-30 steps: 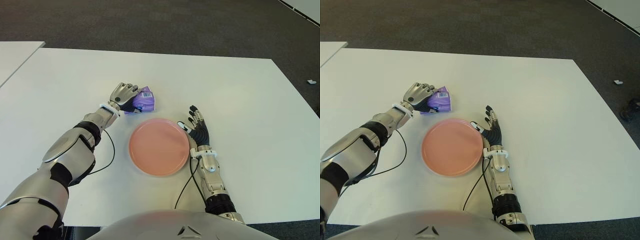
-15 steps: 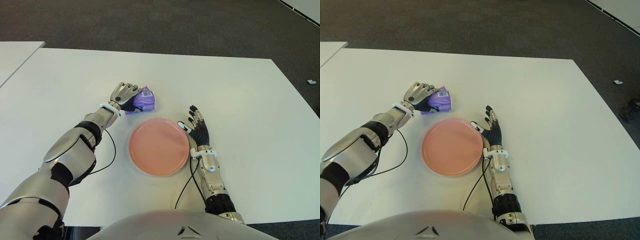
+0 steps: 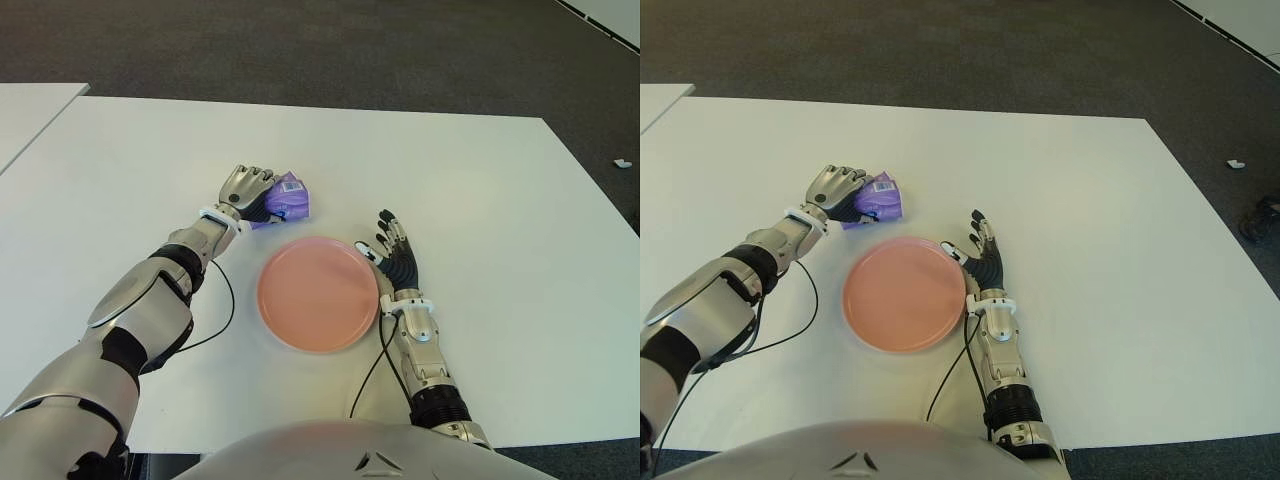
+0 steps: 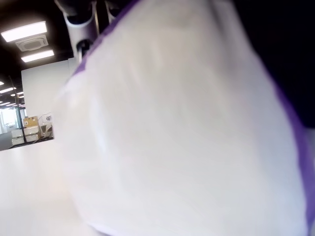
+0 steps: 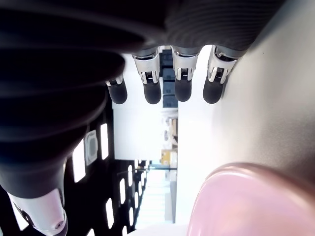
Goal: Put the tissue paper into the plate.
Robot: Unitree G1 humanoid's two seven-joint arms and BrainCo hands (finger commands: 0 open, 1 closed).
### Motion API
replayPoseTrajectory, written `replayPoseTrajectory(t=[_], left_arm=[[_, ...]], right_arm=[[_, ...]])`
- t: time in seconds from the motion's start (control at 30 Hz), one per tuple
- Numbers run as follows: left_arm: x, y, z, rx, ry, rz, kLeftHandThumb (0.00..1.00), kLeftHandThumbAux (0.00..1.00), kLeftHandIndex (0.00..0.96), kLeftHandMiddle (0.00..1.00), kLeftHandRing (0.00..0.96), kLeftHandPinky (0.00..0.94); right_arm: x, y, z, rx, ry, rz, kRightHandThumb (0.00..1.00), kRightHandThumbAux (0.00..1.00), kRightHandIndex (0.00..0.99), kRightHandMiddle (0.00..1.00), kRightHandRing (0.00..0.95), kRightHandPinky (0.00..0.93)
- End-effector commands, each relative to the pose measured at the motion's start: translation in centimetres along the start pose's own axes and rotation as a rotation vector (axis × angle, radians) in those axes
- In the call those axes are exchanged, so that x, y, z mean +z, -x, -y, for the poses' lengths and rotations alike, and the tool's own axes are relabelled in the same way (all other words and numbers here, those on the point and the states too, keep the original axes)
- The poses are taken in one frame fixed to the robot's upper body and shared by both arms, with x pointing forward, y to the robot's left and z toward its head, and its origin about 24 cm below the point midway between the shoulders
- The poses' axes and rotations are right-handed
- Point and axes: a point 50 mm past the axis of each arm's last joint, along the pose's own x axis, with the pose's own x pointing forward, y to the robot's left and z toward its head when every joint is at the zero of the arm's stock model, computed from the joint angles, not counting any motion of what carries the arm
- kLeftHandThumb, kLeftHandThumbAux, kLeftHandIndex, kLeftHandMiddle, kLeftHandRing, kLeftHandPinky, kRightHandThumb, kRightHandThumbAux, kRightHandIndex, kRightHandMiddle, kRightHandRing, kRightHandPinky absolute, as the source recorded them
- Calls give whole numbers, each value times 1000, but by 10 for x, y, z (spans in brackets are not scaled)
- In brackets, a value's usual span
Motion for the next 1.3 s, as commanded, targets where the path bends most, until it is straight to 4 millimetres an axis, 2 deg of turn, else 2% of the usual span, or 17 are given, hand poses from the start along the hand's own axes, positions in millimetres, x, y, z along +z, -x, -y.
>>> replayPoseTrajectory(t=[0.03,0.27,0.37,0.5,0.6,0.7,0.87,1.03,1.13,1.3], left_arm=[[-9,14,13,-109,29,-30,726,699,443,857,841,827],[-24,-3,-26,61,145,-21,728,699,444,839,826,818],[-24,-6,-40,145,209,3,730,698,443,837,827,825],[-23,-6,-49,197,247,29,732,698,443,840,832,833],[-15,-4,-71,310,319,120,735,698,443,845,838,841],[-6,5,-89,384,385,199,739,698,443,851,846,849],[13,25,-99,430,466,338,742,697,443,858,858,857],[39,46,-102,403,502,486,743,697,443,862,863,860],[47,53,-103,379,517,535,742,697,443,863,865,861],[62,73,-101,230,536,660,742,697,444,859,859,855]], right_arm=[[-26,16,3,-18,-11,-135,25,699,0,0,0,0],[-27,16,4,-11,2,-131,13,702,0,0,0,0],[-28,15,4,-8,8,-131,9,702,0,0,0,0],[-28,16,5,-9,9,-131,6,705,0,0,0,0],[-29,16,6,-8,10,-132,5,708,0,0,0,0],[-29,16,6,-7,12,-131,5,710,0,0,0,0],[-28,16,5,-4,5,-127,9,707,0,0,0,0],[-28,16,4,-6,-8,-123,16,701,0,0,0,0],[-27,16,4,-6,-10,-122,22,696,0,0,0,0],[-27,15,4,-5,-8,-124,24,687,0,0,0,0]])
